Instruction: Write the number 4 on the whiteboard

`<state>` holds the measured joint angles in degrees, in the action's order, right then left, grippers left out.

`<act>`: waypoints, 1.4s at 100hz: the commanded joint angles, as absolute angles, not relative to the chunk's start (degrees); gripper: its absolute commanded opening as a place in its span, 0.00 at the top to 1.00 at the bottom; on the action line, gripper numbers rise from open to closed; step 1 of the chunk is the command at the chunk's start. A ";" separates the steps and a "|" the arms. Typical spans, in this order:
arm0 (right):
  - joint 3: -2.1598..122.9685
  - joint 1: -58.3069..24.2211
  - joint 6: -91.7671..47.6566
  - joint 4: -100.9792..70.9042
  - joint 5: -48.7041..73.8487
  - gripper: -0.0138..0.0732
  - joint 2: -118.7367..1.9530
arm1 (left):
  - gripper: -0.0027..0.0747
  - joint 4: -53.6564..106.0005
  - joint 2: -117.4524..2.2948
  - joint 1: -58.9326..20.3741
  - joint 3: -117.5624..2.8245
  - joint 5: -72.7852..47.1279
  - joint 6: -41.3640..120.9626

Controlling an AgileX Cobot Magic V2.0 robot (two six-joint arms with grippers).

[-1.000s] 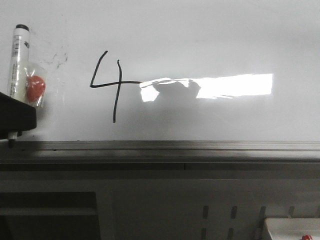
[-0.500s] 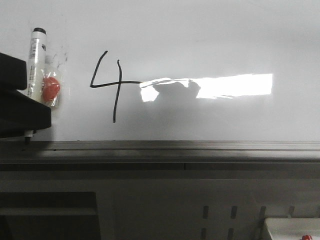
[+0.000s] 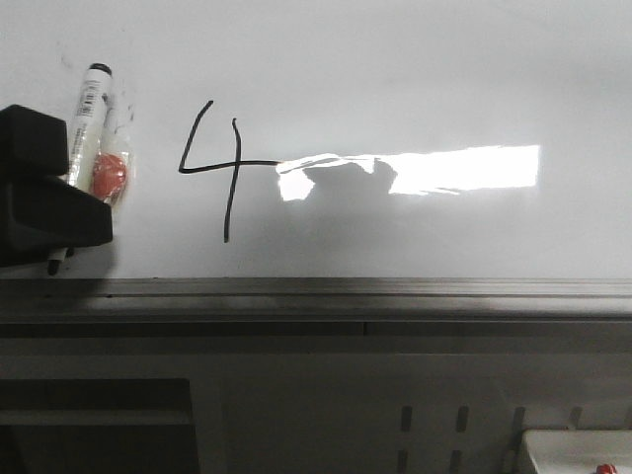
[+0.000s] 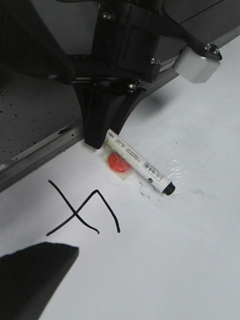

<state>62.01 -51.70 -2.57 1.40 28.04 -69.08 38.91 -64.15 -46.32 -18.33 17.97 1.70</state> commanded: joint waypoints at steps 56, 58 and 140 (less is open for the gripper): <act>51.56 -51.43 -3.07 3.86 17.76 0.92 -49.61 | 0.99 28.44 -39.97 -46.51 -18.96 15.33 8.21; 50.13 -51.43 -3.07 3.86 16.95 0.92 -48.18 | 0.99 26.73 -38.54 -46.51 -18.79 15.21 8.37; 13.16 -51.43 -3.07 3.86 5.22 0.92 -7.77 | 0.99 1.23 -15.66 -46.51 -7.30 10.10 8.37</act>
